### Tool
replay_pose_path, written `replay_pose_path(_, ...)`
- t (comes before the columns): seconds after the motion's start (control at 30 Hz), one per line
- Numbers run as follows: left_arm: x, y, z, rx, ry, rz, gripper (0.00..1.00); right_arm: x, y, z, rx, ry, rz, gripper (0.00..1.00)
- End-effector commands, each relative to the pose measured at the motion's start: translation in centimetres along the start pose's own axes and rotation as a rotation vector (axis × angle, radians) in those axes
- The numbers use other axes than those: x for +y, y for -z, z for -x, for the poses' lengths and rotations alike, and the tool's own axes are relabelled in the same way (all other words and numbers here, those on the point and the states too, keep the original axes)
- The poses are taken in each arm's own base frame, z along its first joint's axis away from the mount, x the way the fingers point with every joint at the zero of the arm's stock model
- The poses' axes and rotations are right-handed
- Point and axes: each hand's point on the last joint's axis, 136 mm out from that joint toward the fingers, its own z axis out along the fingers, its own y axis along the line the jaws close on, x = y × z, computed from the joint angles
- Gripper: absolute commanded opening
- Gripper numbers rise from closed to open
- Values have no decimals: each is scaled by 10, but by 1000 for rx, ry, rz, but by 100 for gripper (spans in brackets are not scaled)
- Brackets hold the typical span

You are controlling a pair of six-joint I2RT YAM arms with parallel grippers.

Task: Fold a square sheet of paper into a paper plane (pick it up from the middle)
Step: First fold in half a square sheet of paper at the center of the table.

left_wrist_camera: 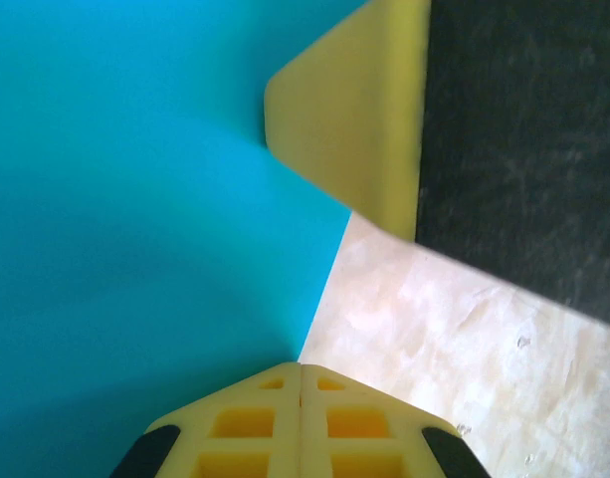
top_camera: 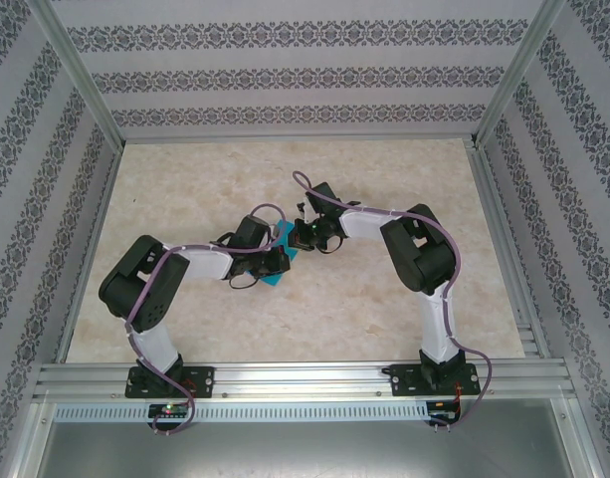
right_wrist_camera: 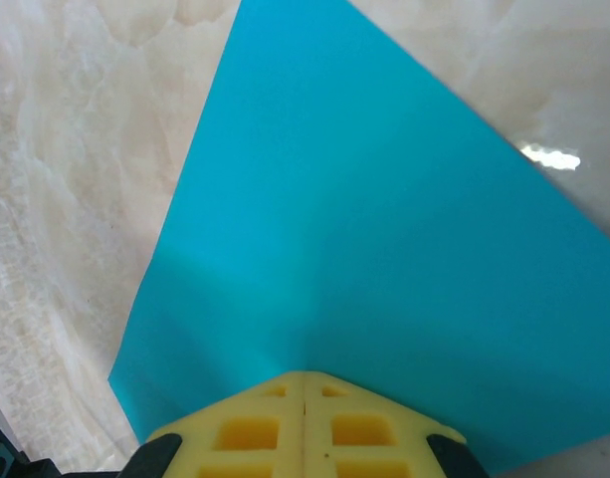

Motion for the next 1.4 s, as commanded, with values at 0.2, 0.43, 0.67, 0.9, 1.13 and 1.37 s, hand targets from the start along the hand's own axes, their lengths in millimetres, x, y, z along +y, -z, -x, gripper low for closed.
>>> replay_pose_path(0.2,31,13,-72,204,45,66,0,-49,-15,-16,58,-69,-167,1)
replay_pose_path(0.43,51,21,-92,222,76,120,0,-51,-16,-17,61,-64,-172,1)
replay_pose_path(0.67,60,22,-105,206,121,105,0,-51,-16,-17,65,-57,-170,1)
replay_pose_path(0.9,29,40,-68,64,96,45,1,-18,1,2,21,34,-106,2)
replay_pose_path(1.13,22,90,1,-171,155,93,9,40,27,19,-67,152,-45,4)
replay_pose_path(1.37,73,115,32,-251,326,174,40,66,1,-7,-59,168,-120,5)
